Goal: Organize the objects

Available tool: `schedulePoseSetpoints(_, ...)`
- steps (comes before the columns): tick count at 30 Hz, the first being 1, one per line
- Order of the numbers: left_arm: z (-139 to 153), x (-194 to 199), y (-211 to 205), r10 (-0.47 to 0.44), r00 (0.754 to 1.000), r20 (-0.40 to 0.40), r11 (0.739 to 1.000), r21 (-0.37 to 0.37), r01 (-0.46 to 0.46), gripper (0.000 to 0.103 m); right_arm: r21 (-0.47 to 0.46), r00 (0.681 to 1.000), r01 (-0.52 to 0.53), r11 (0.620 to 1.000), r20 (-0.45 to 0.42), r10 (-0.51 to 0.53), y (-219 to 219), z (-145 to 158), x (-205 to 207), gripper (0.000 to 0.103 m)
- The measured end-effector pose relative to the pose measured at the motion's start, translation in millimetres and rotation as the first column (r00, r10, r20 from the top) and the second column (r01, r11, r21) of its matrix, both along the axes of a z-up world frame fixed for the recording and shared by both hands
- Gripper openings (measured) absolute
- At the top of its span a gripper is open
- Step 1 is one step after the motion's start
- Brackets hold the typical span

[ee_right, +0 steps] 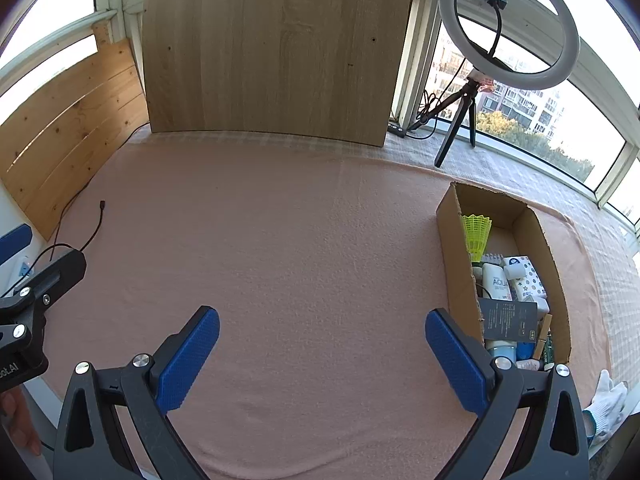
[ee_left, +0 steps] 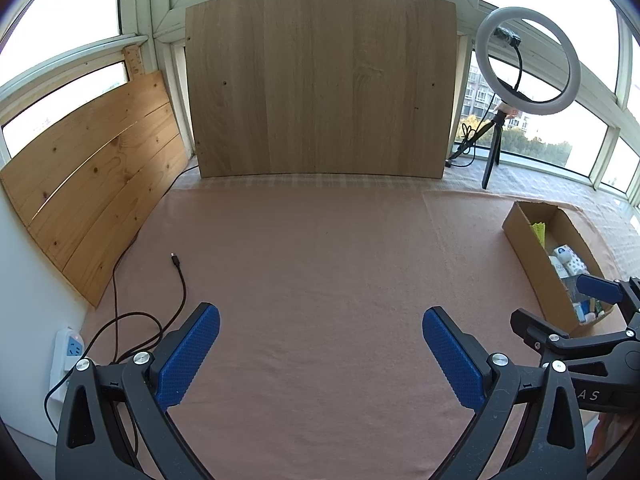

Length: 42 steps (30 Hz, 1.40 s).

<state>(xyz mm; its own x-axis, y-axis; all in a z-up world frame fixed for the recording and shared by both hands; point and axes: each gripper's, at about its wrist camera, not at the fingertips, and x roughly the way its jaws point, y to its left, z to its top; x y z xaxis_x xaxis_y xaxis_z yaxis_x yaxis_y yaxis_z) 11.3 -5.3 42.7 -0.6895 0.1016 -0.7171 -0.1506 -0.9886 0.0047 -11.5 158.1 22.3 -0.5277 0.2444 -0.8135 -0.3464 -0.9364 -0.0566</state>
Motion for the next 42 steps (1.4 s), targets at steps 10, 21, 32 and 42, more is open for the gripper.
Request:
schedulePoseSetpoints(10,-2.4,-3.4,-1.8,-0.004,1.000,0.007,1.000,-0.001,0.004,0.103,0.000,1.000,-0.004,1.000,0.004,0.004,1.1,-1.5,-1.4,0.102)
schedulePoseSetpoints(21,-1.1,-6.4,1.2,-0.020,1.000,0.004,1.000,-0.001,0.020,0.103,0.002,1.000,0.001,1.000,0.001,-0.001,6.4,-0.8,-2.5,0.102)
schedulePoseSetpoints(32,-2.8,-7.7,3.8,-0.030,1.000,0.008,1.000,-0.007,0.030,0.103,0.001,1.000,0.002,1.000,0.002,-0.002,9.9,-0.7,-2.6,0.102)
schedulePoseSetpoints(42,-3.4,-8.4,4.1,-0.029,1.000,0.008,1.000,-0.009,0.029,0.103,0.003,1.000,-0.003,1.000,0.005,0.003,7.0,0.1,-4.3,0.102)
